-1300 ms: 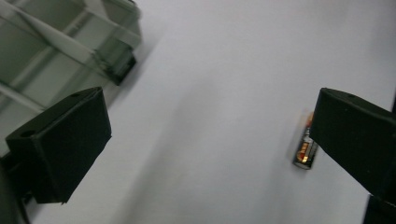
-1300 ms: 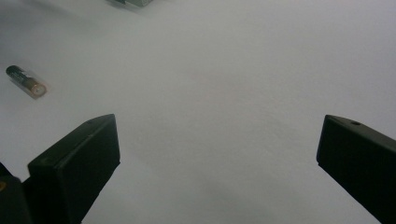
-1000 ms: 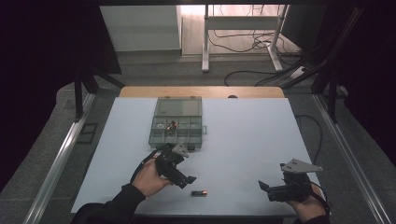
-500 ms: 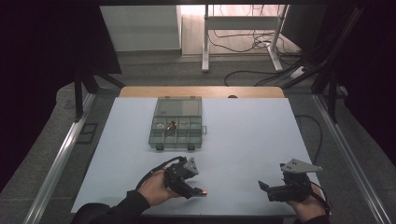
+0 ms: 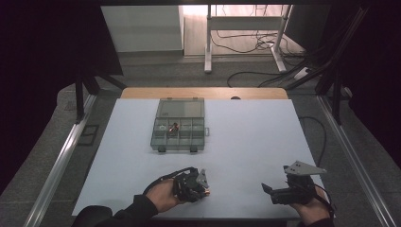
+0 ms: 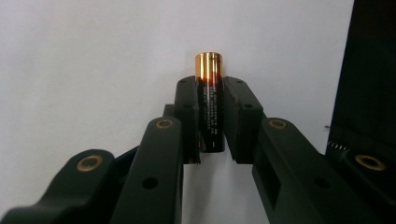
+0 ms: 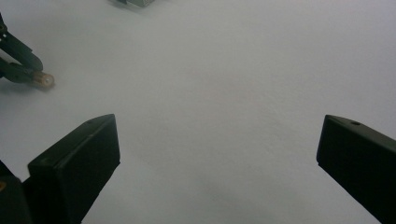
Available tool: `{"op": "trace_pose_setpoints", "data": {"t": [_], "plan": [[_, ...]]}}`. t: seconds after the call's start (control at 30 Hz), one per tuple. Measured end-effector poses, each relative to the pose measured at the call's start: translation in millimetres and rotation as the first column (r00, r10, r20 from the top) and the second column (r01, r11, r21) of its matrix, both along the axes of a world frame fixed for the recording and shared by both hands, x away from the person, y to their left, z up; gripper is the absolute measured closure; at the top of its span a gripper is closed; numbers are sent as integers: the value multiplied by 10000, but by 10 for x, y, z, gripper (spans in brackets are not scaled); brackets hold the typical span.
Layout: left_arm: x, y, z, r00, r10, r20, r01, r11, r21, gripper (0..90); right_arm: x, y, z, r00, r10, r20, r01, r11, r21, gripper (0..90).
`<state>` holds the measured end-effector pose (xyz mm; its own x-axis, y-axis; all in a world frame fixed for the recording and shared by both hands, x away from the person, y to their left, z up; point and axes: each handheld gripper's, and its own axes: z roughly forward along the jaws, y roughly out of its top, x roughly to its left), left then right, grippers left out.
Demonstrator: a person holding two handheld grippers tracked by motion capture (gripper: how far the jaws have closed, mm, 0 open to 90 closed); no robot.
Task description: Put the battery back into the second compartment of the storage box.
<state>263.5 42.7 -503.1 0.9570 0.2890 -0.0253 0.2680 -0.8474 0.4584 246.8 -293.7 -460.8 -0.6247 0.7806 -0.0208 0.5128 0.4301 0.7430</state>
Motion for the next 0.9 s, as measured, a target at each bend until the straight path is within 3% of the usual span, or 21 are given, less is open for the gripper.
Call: {"op": "trace_pose_setpoints", "data": {"t": [0.13,0.9], "plan": [[61,74,93,9993,363,-98,-366,9986,-373,766,1,0,0,10000,0,-7,0,10000,2,0],[283,333,300,9860,1669,43,-1660,9828,-805,766,6,2,-4,10000,16,-18,-16,10000,-11,0]]}}
